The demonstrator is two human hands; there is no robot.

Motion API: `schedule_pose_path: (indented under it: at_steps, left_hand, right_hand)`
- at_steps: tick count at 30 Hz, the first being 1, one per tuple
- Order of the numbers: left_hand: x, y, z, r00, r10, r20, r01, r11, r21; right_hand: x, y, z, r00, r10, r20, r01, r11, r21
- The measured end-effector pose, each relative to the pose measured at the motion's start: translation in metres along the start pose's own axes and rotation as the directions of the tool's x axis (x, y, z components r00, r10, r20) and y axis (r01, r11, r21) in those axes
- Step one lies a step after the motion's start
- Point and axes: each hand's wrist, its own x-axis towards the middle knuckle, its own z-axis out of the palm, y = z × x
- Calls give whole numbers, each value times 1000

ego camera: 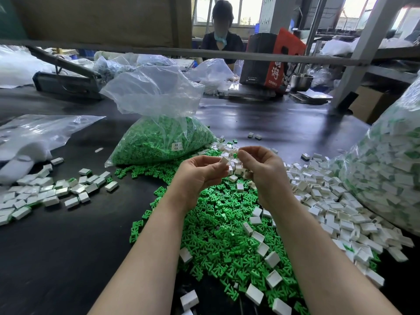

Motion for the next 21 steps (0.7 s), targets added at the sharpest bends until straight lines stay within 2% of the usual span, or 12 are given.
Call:
schedule_pose_path:
  at_steps: [6,11,18,21]
  left_hand:
    - [-2,1,5,999,40,13,-41,997,68]
    - [-2,0,6,999,52,3,-52,995,89]
    - [-1,0,1,987,151,-56,-134,963,235]
    - [0,1,2,979,194,-56,-167,933,319]
  right_hand:
    - [-2,0,5,1000,8,9,-9,995,101]
    - [-2,2,3,1000,13,19,-14,997,80]
    - [-1,4,-2,995,-55,86,66,989,-136]
    - [0,5,-6,988,-38,149,75,965,-251]
